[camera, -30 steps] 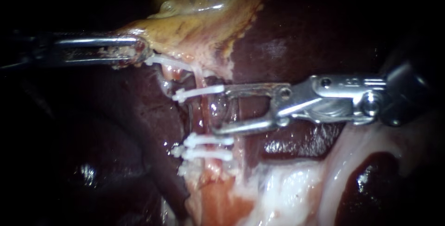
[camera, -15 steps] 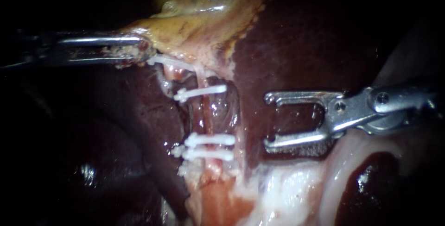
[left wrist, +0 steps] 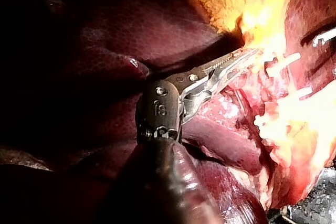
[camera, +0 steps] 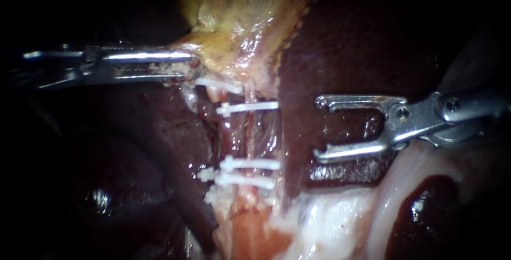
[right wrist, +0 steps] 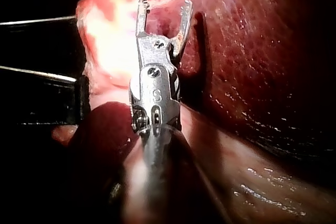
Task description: Going back third clip right tube
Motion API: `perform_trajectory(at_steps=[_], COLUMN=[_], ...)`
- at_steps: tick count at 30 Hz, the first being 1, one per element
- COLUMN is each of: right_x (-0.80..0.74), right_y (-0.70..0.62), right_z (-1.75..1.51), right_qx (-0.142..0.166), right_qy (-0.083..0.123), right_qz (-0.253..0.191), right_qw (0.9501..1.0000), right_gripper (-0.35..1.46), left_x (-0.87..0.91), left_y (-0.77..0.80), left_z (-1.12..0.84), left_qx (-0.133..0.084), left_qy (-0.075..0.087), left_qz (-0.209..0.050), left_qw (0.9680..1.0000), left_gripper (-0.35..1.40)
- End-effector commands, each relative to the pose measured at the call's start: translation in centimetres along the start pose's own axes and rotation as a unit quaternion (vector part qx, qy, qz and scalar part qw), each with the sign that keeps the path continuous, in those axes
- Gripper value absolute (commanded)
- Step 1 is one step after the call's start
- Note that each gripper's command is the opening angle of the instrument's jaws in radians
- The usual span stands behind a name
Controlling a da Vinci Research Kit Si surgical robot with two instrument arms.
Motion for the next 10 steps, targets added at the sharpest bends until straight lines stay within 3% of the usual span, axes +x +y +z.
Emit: perform_trajectory(at_steps=[1, 10], right_x=[0.0, 0.0], right_y=[0.0, -0.02], right_z=[0.0, -0.01], right_qx=[0.0, 0.002], right_qy=[0.0, 0.0], right_qz=[0.0, -0.006], right_qw=[1.0, 1.0], right_gripper=[0.5, 0.5], left_x=[0.0, 0.01], left_y=[0.01, 0.02], left_z=[0.0, -0.05], left_qx=[0.0, -0.001], left_qy=[-0.001, -0.002], left_qz=[0.0, 0.0], left_qw=[1.0, 1.0], left_gripper=[-0.35, -0.35])
